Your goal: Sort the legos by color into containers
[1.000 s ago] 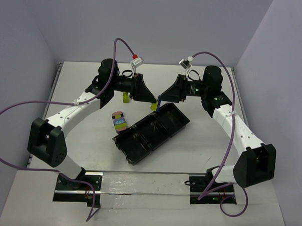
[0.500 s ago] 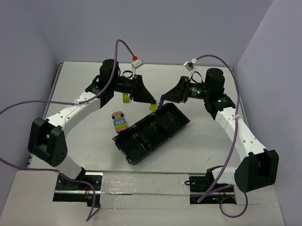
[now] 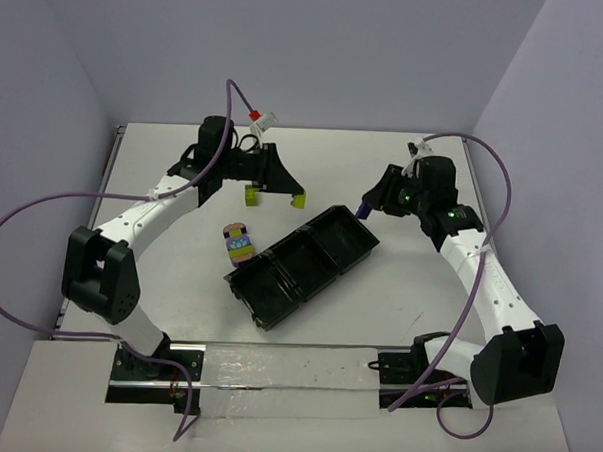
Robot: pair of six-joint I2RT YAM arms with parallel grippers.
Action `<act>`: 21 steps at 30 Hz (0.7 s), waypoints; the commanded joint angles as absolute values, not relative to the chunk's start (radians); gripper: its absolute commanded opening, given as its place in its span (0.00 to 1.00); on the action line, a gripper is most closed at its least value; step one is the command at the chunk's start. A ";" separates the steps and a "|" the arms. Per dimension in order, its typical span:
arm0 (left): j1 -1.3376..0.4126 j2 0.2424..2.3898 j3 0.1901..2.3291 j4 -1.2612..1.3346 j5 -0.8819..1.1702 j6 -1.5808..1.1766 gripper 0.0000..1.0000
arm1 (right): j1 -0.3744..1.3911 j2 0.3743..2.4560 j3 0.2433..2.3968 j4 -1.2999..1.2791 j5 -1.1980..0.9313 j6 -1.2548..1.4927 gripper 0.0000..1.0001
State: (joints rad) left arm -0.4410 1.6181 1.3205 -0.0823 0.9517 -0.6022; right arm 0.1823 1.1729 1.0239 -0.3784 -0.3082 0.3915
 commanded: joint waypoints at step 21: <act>-0.613 1.866 1.509 -0.199 0.445 -0.730 0.00 | 0.331 1.354 0.957 -0.316 -0.084 0.417 0.48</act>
State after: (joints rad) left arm -0.5952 1.8636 1.4561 -0.2155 0.4614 -0.7156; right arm 0.3252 1.3904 0.9682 -0.3766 -0.0898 0.4284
